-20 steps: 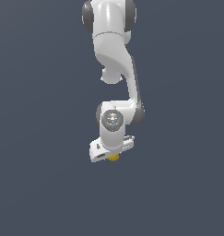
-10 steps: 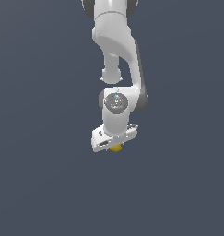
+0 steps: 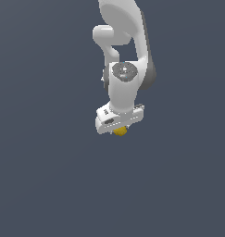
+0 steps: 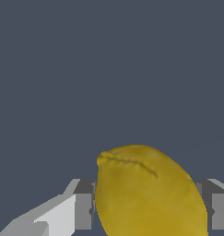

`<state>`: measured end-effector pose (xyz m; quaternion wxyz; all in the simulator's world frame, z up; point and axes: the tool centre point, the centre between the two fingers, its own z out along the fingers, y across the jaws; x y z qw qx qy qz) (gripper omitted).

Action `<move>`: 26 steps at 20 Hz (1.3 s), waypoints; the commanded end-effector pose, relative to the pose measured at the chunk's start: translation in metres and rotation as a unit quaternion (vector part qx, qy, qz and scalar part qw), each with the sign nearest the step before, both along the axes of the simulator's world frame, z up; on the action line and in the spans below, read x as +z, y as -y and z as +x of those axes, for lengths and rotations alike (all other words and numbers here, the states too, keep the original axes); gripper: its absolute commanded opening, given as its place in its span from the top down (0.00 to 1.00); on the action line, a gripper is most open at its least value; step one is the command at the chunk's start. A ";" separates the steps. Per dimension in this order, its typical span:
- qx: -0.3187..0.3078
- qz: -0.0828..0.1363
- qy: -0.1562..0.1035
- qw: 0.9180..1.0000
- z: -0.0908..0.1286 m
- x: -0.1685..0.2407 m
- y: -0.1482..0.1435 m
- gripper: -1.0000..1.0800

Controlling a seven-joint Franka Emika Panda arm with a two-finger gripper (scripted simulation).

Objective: Pick up the object and move it to a goal position.

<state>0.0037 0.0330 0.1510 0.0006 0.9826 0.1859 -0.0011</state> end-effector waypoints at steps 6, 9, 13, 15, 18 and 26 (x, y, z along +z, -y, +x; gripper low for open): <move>0.000 0.000 0.001 1.000 -0.039 0.058 -0.015 1.00; 0.000 -0.001 0.001 1.000 -0.054 0.082 -0.022 1.00; 0.000 -0.001 0.001 1.000 -0.076 0.114 -0.030 1.00; 0.000 -0.001 0.001 1.000 -0.087 0.131 -0.035 1.00; 0.000 0.000 0.001 1.000 -0.102 0.155 -0.041 1.00; 0.000 0.000 0.001 1.000 -0.131 0.205 -0.054 1.00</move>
